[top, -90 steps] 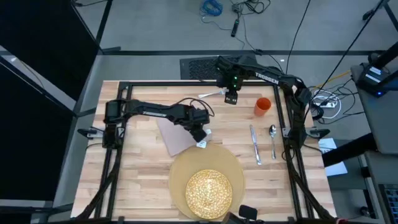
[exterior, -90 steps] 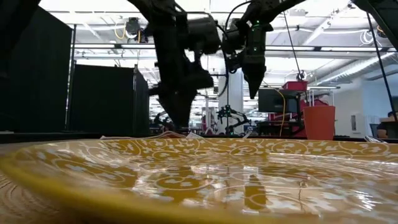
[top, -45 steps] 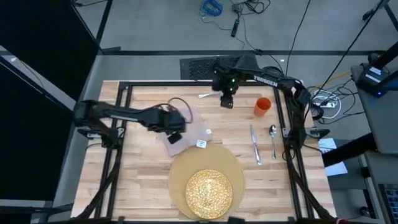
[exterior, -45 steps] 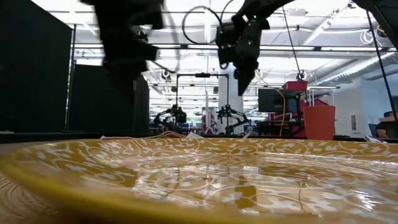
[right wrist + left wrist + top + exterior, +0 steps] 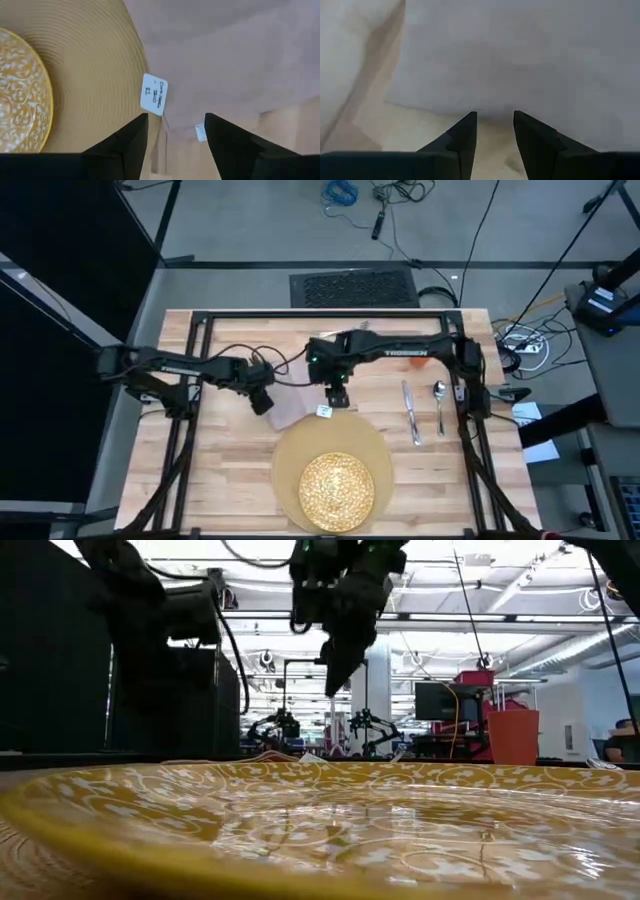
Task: Set table place
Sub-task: Fold the brown table napkin
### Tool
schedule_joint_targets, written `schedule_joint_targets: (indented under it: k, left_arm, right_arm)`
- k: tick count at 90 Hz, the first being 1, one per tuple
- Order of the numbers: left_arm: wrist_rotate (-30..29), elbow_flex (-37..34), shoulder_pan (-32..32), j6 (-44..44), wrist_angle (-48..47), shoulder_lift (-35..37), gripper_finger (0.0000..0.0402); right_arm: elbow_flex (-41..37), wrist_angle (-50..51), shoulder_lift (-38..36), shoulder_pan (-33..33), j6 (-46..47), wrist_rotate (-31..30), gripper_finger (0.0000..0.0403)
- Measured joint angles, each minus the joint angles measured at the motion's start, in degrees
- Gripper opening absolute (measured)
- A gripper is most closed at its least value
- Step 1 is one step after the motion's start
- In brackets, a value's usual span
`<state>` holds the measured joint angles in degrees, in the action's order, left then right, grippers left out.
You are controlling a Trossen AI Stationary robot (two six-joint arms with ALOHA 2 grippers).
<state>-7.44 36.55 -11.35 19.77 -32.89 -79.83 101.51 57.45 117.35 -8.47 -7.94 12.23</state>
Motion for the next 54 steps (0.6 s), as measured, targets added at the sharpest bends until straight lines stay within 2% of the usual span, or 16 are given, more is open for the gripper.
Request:
schedule_joint_targets:
  k: [19,46,54]
  left_arm:
    - [0.17,0.27,-1.03,-2.51,2.07,-3.22,0.0115]
    - [0.13,0.2,-1.03,-3.16,2.5,-3.08,0.0115]
    - [0.53,0.2,-1.03,-3.15,2.4,-3.08,0.0115]
  right_arm:
    - [-0.07,-0.26,7.4,-0.5,2.69,0.07,0.0183]
    - [0.02,-2.29,12.13,-3.15,1.34,0.43,0.0183]
    - [0.2,-2.56,12.65,-3.93,0.68,2.13,0.0183]
